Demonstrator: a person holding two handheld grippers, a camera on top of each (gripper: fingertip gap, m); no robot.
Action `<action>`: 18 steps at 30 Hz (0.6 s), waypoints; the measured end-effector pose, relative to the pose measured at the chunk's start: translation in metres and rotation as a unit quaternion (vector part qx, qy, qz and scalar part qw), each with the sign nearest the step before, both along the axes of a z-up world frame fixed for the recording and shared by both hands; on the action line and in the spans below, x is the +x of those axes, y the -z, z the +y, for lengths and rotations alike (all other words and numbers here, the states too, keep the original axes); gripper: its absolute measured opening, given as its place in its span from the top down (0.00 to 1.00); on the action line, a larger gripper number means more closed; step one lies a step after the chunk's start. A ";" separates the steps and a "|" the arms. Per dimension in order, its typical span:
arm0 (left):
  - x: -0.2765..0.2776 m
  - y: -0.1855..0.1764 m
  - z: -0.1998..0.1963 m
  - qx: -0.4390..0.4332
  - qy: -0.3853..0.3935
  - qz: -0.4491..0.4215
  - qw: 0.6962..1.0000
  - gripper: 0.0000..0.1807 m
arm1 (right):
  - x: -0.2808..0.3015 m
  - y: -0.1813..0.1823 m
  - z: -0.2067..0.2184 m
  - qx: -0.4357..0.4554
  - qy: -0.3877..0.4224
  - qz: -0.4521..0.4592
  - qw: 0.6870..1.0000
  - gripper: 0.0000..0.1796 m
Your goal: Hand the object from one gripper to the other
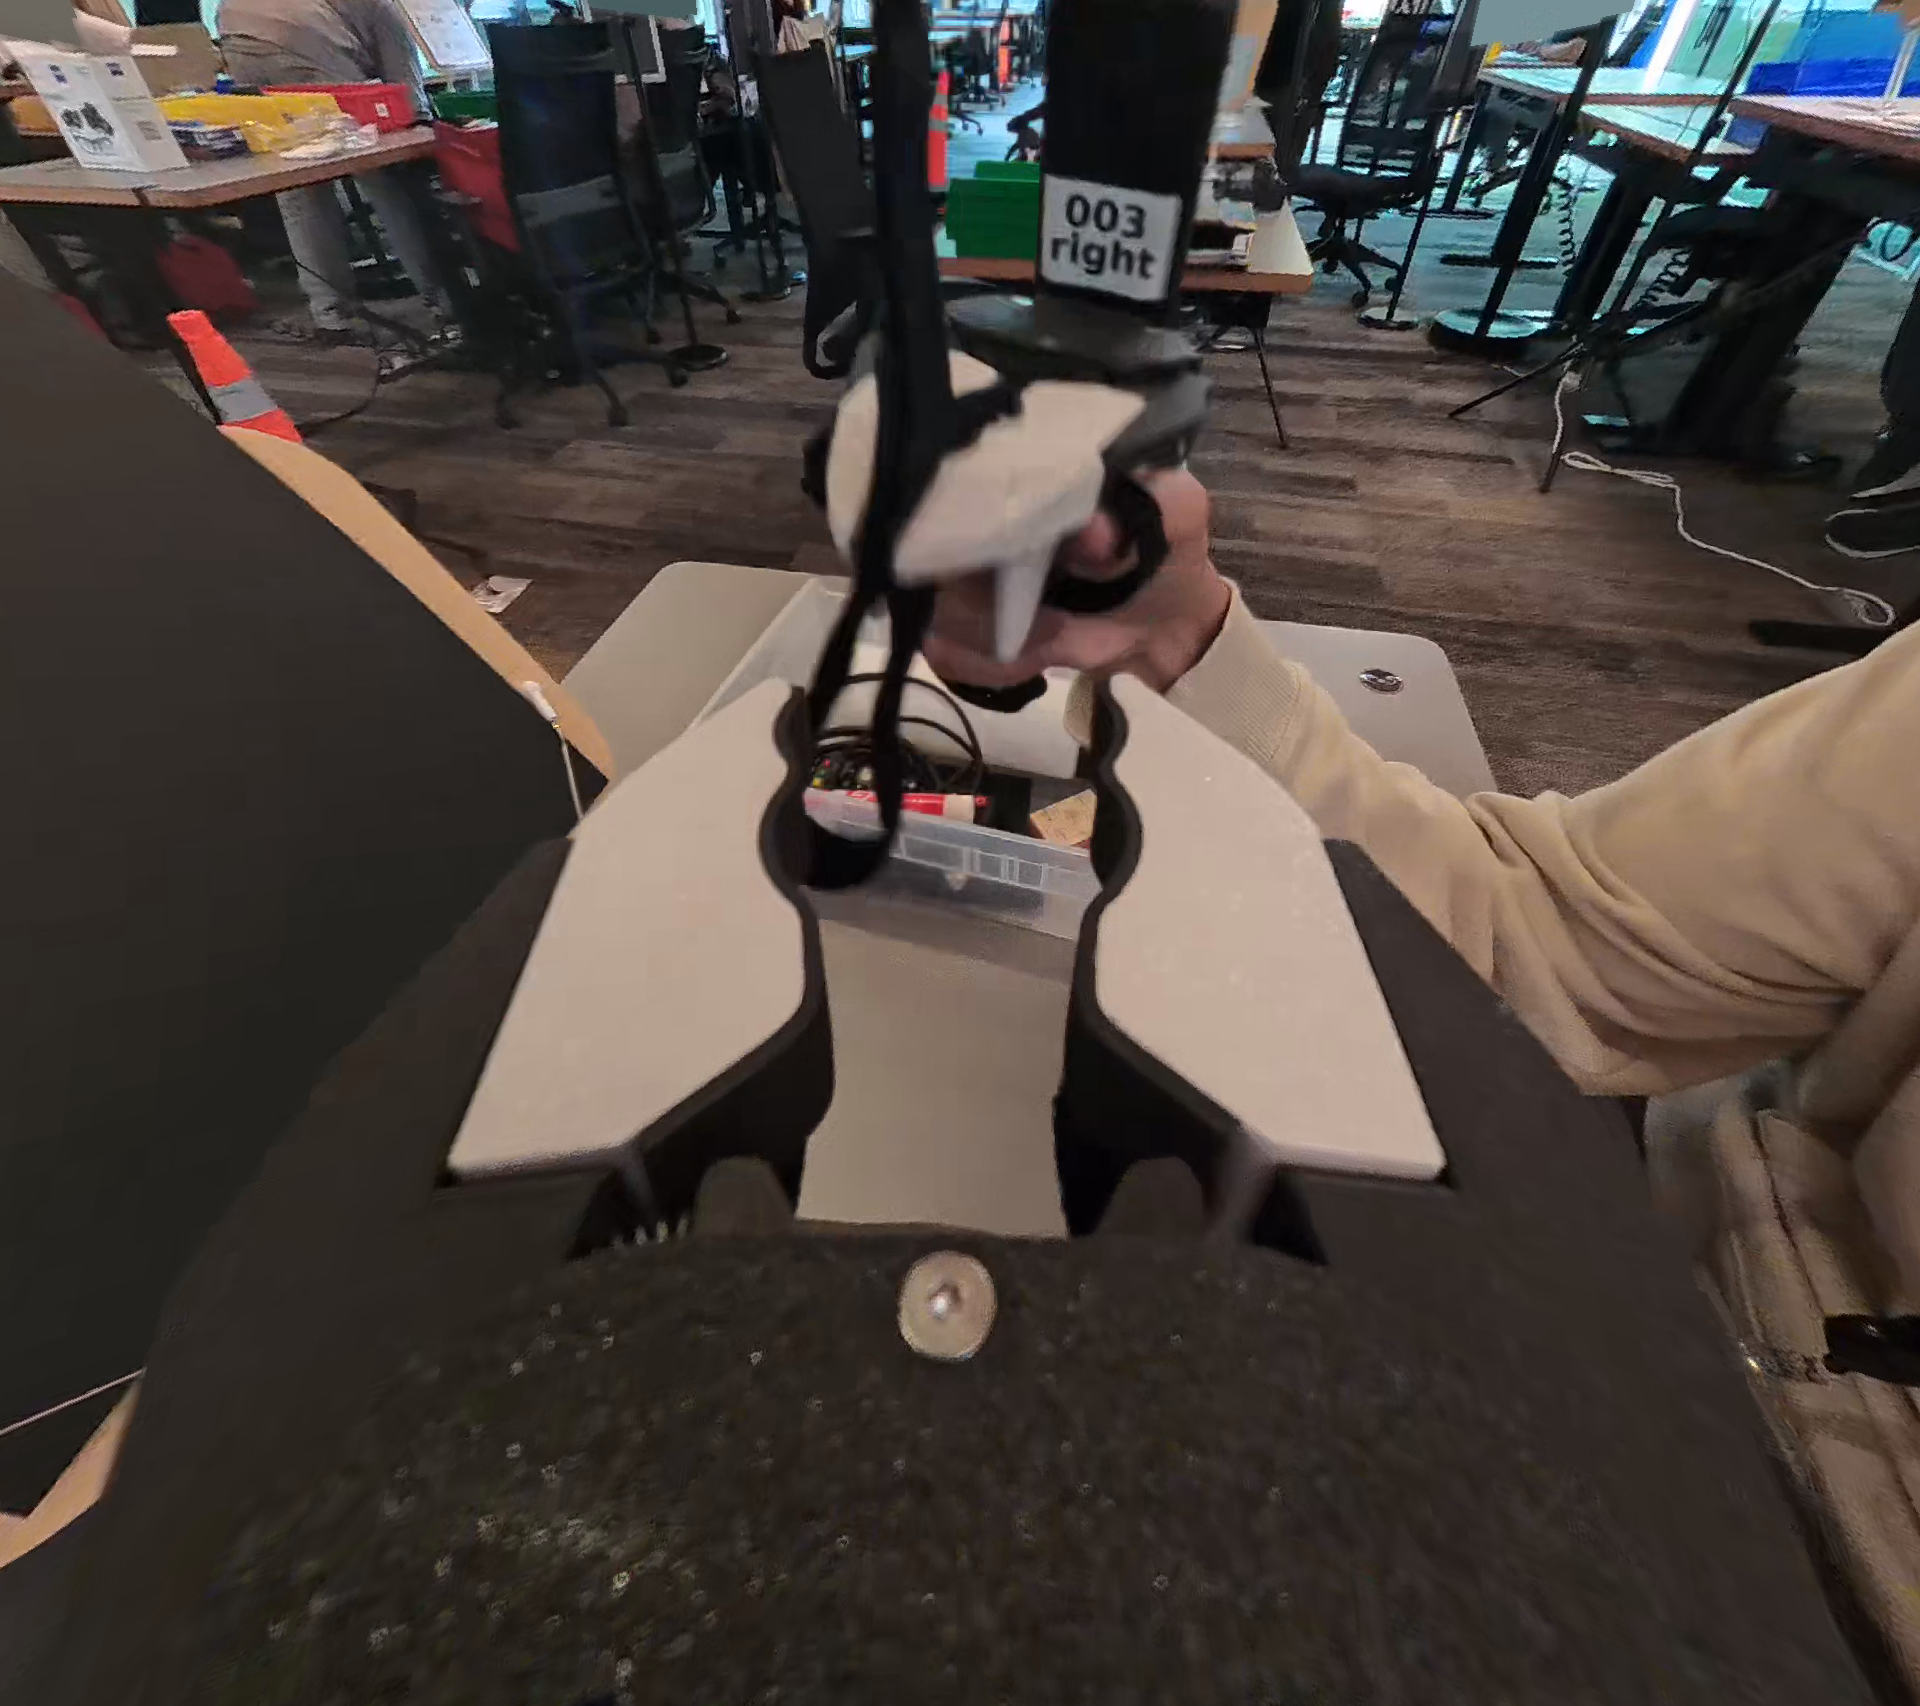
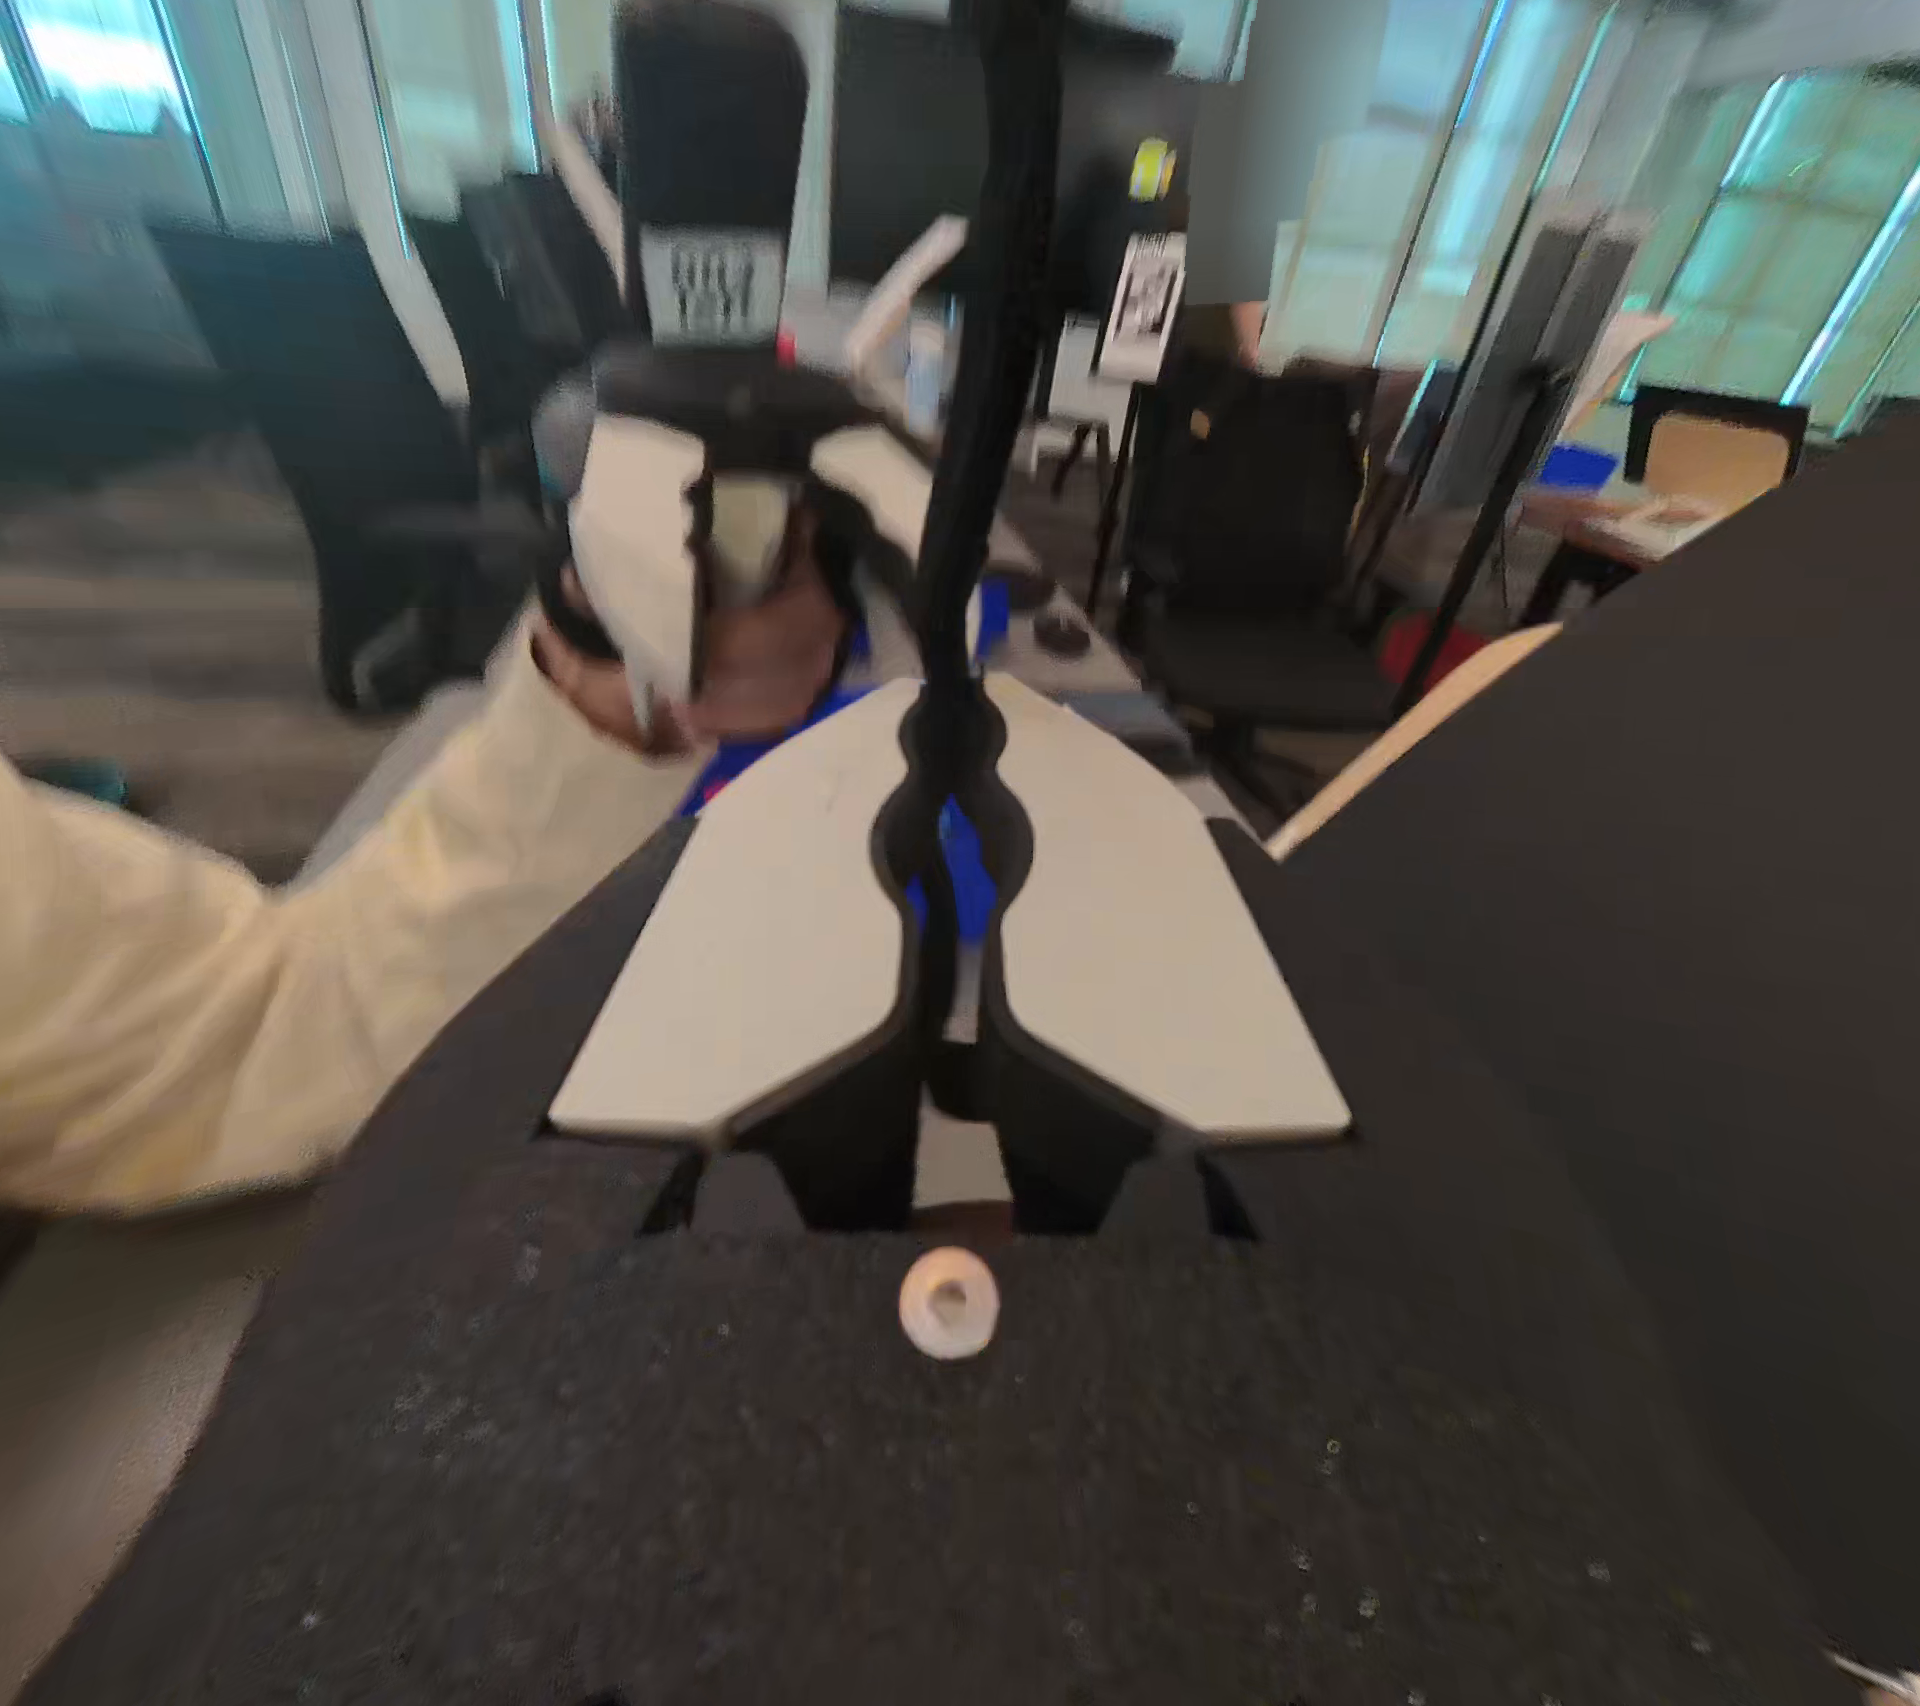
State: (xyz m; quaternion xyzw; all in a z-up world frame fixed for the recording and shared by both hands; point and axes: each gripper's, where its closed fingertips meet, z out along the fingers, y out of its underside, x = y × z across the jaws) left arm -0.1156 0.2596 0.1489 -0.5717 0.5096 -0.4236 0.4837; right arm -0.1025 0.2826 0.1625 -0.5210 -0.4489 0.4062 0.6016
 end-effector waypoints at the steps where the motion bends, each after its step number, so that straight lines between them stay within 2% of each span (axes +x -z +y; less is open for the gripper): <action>1: 0.002 0.000 0.000 -0.005 0.003 -0.002 1.000 0.72 | 0.008 -0.015 0.003 -0.014 0.000 0.052 0.999 0.97; 4: 0.006 -0.001 0.007 -0.013 -0.007 -0.009 1.000 0.73 | 0.027 -0.046 0.006 -0.044 -0.012 0.178 0.983 0.97; 6: 0.010 -0.001 0.016 -0.013 -0.021 -0.016 1.000 0.72 | 0.042 -0.059 0.016 -0.068 0.009 0.256 0.964 0.97; 10: 0.020 -0.018 0.027 -0.008 -0.024 -0.089 0.996 0.68 | 0.069 -0.079 0.016 -0.093 -0.022 0.415 0.905 0.97; 15: 0.036 -0.029 0.026 -0.024 0.008 -0.150 0.988 0.66 | 0.074 -0.080 0.015 -0.111 -0.057 0.506 0.853 0.97; 18: 0.038 -0.035 0.030 -0.032 0.005 -0.181 0.983 0.65 | 0.066 -0.076 0.017 -0.133 -0.072 0.517 0.842 0.97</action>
